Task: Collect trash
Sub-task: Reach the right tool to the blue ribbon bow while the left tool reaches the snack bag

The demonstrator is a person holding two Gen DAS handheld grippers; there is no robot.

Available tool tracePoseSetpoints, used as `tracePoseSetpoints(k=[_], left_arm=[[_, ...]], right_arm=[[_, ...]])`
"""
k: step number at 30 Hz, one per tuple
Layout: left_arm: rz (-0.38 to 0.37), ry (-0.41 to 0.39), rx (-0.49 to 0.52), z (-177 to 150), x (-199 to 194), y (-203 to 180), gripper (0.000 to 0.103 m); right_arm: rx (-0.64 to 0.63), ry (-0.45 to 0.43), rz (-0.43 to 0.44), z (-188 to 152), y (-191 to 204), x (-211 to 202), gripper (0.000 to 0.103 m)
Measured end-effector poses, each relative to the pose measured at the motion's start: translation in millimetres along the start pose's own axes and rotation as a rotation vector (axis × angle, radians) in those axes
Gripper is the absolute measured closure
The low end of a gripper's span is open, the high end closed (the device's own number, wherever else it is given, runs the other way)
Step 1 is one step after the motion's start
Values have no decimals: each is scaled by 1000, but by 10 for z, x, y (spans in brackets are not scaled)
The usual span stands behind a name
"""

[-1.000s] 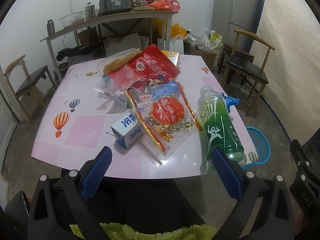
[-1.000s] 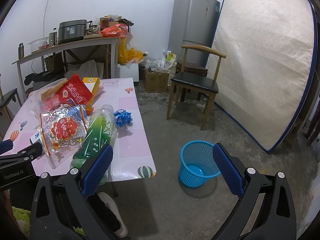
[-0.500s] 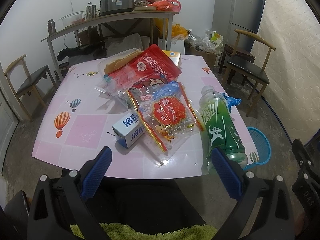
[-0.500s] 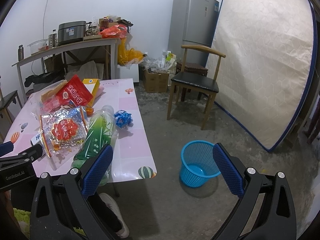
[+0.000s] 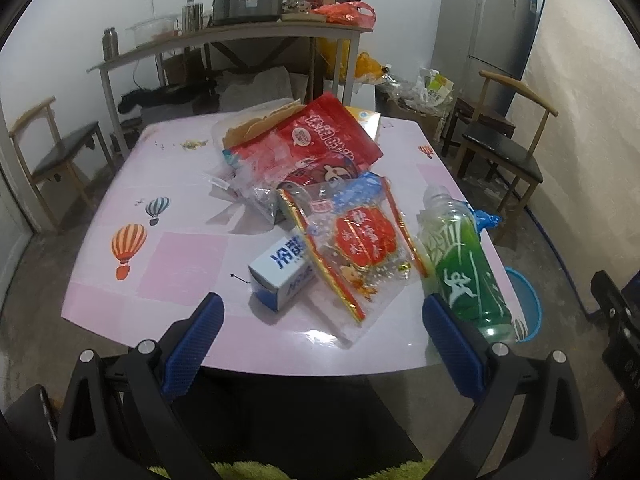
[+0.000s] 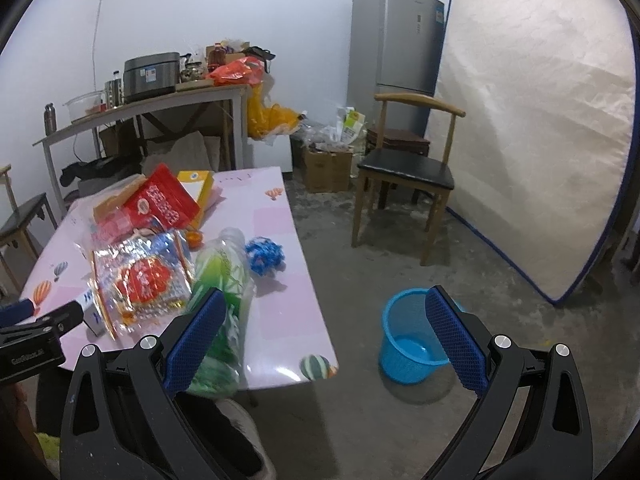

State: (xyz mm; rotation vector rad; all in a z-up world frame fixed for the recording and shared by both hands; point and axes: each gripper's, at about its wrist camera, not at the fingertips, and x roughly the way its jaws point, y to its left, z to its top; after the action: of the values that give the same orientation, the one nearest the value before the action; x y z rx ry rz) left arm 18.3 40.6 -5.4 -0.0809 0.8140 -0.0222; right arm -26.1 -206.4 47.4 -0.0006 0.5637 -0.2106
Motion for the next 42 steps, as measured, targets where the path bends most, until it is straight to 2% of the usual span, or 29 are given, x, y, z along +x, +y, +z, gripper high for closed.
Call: tracePoseSetpoints(k=[4, 8, 11, 12, 18, 20, 29, 31, 34, 37, 42], left_arm=[[-22, 29, -57, 70, 136, 309, 6], [-73, 1, -108, 138, 223, 594, 6], [-246, -66, -160, 212, 273, 796, 6], [-280, -66, -174, 246, 308, 827, 6], [-445, -7, -163, 527, 616, 811, 6], [-470, 10, -161, 583, 712, 786, 8], [-469, 126, -114, 662, 1171, 663, 49], [-457, 136, -104, 658, 1219, 649, 65], [-461, 144, -103, 652, 1275, 668, 83], [-480, 133, -113, 642, 1236, 701, 91], [-524, 97, -142, 641, 1114, 748, 94]], right_arm=[[18, 2, 46, 89, 50, 115, 7], [25, 14, 78, 148, 58, 249, 7], [31, 53, 97, 176, 68, 423, 7], [35, 71, 104, 185, 83, 495, 7], [78, 152, 150, 202, 57, 801, 7], [88, 169, 156, 203, 31, 860, 7], [97, 237, 165, 166, 51, 1090, 7], [97, 245, 164, 160, 48, 1116, 8], [103, 256, 165, 166, 23, 1153, 9], [116, 264, 170, 178, -12, 1184, 11], [151, 266, 206, 232, -119, 1262, 17]])
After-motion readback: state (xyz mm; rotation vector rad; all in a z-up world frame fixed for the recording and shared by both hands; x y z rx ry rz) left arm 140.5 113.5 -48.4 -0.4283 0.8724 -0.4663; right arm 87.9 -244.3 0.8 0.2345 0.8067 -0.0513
